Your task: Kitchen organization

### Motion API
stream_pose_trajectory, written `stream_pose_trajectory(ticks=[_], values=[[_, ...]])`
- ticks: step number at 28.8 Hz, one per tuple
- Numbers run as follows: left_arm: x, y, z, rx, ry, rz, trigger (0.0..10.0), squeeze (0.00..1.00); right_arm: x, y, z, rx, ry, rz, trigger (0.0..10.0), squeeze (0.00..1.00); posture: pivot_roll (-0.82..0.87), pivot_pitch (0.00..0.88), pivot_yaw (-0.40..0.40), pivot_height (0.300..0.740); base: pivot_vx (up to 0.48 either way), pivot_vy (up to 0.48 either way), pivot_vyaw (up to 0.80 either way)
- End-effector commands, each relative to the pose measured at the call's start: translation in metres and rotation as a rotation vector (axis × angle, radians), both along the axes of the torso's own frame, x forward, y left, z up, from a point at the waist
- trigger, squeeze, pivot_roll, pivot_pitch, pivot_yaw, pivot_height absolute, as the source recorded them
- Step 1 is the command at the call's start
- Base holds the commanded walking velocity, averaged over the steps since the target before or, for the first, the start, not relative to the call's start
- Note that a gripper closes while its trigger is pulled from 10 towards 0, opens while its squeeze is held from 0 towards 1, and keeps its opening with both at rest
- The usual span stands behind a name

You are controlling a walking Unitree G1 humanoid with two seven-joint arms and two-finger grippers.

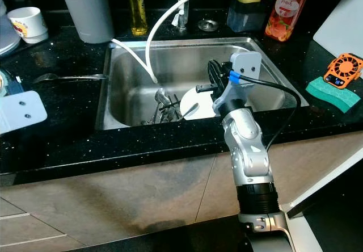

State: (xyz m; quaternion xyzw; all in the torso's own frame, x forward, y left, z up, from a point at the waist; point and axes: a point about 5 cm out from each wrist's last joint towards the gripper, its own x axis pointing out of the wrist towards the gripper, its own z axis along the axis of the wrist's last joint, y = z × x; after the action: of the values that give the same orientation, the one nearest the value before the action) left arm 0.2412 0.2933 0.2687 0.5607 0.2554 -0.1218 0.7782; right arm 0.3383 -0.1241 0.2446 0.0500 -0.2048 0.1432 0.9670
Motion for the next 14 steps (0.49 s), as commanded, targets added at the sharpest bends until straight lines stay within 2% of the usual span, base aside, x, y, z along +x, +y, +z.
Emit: stream_pose_trajectory(ticks=[1,4,8,9,10,11,13,14], values=[[-0.005,0.000,0.006,0.017,0.028,-0.006,10.0,1.00,0.001,0.000,-0.003,0.011,0.007,-0.003,10.0,0.00,0.24,0.085,-0.031,0.740,0.000,0.000,0.00],[-0.012,0.000,0.001,0.007,0.093,-0.035,10.0,1.00,0.001,0.000,-0.004,0.013,0.009,-0.004,10.0,0.00,0.24,0.088,-0.030,0.740,0.000,0.000,0.00],[-0.014,0.003,0.001,0.010,0.099,-0.022,10.0,1.00,0.001,0.000,-0.004,0.013,0.010,-0.006,10.0,0.00,0.24,0.087,-0.030,0.740,0.000,0.000,0.00],[-0.015,0.002,0.002,0.005,0.104,-0.025,10.0,0.25,0.001,0.000,-0.004,0.014,0.010,-0.006,10.0,0.00,0.24,0.087,-0.029,0.740,0.000,0.000,0.00],[-0.016,0.002,0.002,0.001,0.111,-0.027,10.0,0.25,0.001,-0.001,-0.004,0.014,0.010,-0.007,10.0,0.00,0.24,0.087,-0.029,0.740,0.000,0.000,0.00],[-0.017,0.004,0.001,0.011,0.115,-0.020,10.0,0.00,0.001,-0.001,-0.004,0.016,0.010,-0.007,10.0,0.00,0.24,0.087,-0.029,0.740,0.000,0.000,0.00],[-0.017,0.007,0.000,0.024,0.116,-0.004,10.0,0.00,0.002,0.000,-0.004,0.017,0.010,-0.007,10.0,0.00,0.24,0.086,-0.032,0.740,0.000,0.000,0.00],[-0.016,0.015,-0.004,0.048,0.122,0.029,10.0,0.00,0.002,0.000,-0.004,0.019,0.008,-0.005,10.0,0.00,0.24,0.086,-0.032,0.740,0.000,0.000,0.00]])
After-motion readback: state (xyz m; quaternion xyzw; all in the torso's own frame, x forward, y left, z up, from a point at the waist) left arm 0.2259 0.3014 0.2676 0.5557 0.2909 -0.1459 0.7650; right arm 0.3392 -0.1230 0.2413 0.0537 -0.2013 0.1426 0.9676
